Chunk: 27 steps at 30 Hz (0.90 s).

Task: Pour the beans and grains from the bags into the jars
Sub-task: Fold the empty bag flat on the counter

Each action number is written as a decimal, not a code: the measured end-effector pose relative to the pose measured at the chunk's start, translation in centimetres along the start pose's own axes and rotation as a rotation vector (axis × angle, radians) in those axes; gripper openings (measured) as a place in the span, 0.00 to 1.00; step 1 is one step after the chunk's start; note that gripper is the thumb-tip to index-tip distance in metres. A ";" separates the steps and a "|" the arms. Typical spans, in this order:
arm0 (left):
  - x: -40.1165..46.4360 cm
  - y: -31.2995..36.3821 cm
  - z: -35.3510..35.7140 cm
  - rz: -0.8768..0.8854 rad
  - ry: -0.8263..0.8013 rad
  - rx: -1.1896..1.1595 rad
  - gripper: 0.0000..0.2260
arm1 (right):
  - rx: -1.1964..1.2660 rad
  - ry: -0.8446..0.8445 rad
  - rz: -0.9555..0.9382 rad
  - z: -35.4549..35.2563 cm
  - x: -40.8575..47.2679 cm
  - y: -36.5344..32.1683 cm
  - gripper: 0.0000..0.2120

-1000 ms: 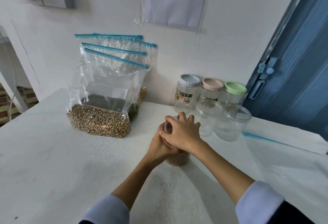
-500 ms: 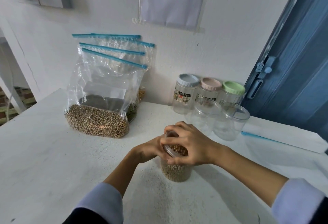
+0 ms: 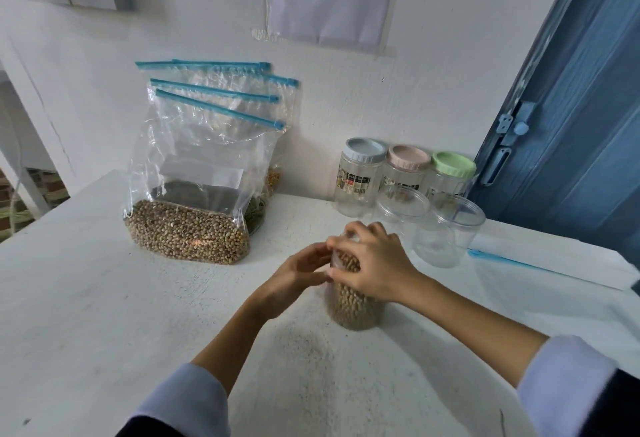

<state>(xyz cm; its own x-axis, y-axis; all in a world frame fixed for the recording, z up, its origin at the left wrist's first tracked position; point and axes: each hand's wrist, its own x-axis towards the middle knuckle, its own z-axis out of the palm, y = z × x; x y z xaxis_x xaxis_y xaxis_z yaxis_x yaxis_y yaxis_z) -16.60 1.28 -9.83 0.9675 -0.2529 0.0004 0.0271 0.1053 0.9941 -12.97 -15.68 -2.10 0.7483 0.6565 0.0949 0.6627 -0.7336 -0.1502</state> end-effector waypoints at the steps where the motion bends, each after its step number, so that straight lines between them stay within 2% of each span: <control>1: 0.1 0.1 0.5 0.008 -0.004 0.059 0.34 | -0.024 0.013 0.072 0.1 0.5 -0.4 0.27; 3: 0.4 0.3 2.2 0.020 -0.019 0.158 0.41 | -0.059 0.042 0.172 0.3 1.1 -1.2 0.22; 5: 1.0 -0.4 4.0 0.101 0.082 0.192 0.46 | -0.079 0.055 0.213 0.7 1.2 -1.6 0.21; 7: 1.3 -1.6 5.0 0.177 0.238 0.224 0.47 | -0.097 0.045 0.197 0.9 1.0 -1.7 0.21; 9: 1.3 -1.6 5.0 0.192 0.303 0.262 0.46 | -0.097 0.015 0.163 0.7 0.8 -1.4 0.23; 13: 1.1 -0.4 3.9 0.137 0.144 0.184 0.44 | -0.101 -0.033 0.067 0.2 0.3 -0.7 0.26; 18: 0.9 0.6 2.9 0.040 -0.010 0.125 0.39 | -0.081 -0.086 -0.084 -0.1 -0.5 0.1 0.41; 27: 0.7 1.1 2.0 -0.057 -0.259 0.074 0.37 | 0.040 -0.208 -0.333 -0.8 -1.6 1.0 0.35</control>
<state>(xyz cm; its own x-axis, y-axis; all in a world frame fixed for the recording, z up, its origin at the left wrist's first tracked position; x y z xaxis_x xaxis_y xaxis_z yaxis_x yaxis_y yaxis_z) -16.41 -0.72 -8.53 0.8680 -0.4953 -0.0369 0.0516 0.0161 0.9985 -13.52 -17.62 -1.60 0.4675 0.8822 -0.0561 0.8637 -0.4693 -0.1838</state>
